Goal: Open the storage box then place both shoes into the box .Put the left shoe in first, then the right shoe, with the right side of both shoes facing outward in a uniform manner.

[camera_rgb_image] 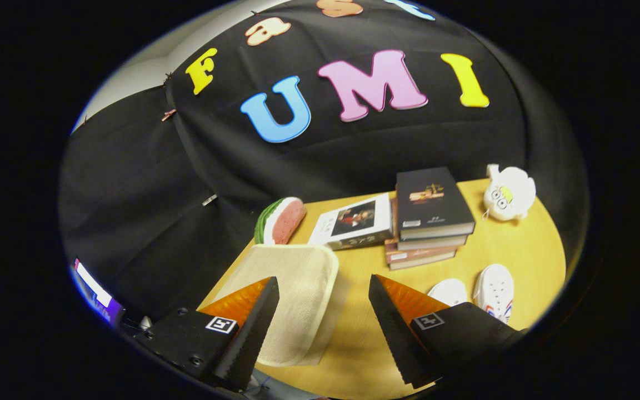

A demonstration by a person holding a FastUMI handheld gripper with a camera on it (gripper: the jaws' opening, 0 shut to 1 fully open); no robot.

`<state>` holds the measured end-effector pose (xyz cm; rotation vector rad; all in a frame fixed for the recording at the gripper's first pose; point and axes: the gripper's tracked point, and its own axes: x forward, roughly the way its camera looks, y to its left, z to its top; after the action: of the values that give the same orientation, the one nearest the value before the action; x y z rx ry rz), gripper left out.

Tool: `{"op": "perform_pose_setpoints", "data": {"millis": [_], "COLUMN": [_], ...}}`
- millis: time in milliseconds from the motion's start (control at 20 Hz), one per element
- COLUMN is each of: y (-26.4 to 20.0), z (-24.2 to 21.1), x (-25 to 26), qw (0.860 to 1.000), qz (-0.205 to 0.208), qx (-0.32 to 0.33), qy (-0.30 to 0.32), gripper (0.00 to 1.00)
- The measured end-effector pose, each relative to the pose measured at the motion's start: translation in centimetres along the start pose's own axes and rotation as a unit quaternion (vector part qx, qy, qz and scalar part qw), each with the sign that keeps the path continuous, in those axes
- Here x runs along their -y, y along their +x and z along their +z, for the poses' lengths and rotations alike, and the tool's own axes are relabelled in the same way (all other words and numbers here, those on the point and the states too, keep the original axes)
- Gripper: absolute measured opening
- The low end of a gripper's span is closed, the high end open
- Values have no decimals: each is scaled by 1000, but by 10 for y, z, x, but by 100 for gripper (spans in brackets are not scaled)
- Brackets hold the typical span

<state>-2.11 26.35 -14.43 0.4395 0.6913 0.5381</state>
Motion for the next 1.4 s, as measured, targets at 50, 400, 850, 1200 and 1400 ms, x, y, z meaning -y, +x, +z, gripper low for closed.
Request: {"op": "perform_pose_setpoints", "data": {"millis": [50, 400, 850, 1200, 1400], "y": [4, 26, 45, 39, 38], "z": [-14, -80, -114, -116, -111], "x": [-6, -18, -32, -32, -40], "qw": [999, 984, 947, 911, 898], "qz": [21, 73, 122, 120, 140], "qx": [-26, -142, -223, -264, -249], "qy": [11, 77, 198, 295, 334], "gripper": [99, 99, 81, 59, 15]}}
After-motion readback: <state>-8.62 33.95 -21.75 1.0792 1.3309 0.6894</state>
